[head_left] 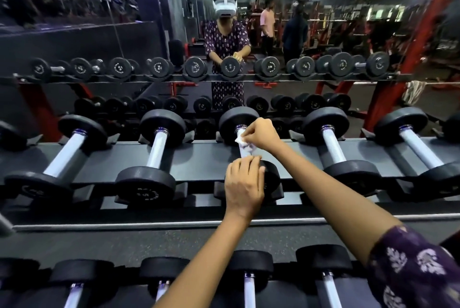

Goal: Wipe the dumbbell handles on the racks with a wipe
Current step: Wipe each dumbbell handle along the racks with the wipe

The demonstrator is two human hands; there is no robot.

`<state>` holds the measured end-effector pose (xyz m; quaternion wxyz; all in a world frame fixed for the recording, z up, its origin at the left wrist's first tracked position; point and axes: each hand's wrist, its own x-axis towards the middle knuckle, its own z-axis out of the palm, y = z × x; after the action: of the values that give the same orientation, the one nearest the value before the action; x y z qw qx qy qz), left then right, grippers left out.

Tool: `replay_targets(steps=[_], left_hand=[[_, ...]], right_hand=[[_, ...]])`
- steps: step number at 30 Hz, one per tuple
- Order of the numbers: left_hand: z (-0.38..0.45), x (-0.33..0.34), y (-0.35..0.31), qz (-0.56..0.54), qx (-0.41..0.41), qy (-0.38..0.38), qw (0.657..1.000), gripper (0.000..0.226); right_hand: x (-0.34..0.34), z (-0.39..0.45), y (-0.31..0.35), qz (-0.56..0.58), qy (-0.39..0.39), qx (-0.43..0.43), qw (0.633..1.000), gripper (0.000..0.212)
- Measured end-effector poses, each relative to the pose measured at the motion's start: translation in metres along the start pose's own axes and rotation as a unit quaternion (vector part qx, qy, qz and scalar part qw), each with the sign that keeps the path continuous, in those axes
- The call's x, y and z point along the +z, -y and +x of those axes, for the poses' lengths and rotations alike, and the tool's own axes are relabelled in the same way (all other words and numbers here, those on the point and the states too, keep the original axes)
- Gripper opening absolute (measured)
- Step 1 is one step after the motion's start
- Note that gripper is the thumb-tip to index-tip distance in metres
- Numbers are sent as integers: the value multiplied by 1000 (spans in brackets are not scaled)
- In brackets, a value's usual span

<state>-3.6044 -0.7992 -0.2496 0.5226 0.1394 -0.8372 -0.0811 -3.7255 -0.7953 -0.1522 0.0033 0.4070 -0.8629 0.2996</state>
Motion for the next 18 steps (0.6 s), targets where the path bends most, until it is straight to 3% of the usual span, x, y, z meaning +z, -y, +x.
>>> replay_targets(steps=[4, 13, 18], left_hand=[[-15, 3, -6, 45, -32, 27, 998, 56], [-17, 15, 5, 74, 26, -63, 995, 42], [-18, 22, 10, 72, 47, -91, 992, 41]], right_hand=[[7, -10, 0, -45, 40, -34, 998, 16], [11, 5, -12, 6, 9, -51, 999, 14], [6, -16, -29, -5, 60, -95, 994, 16]])
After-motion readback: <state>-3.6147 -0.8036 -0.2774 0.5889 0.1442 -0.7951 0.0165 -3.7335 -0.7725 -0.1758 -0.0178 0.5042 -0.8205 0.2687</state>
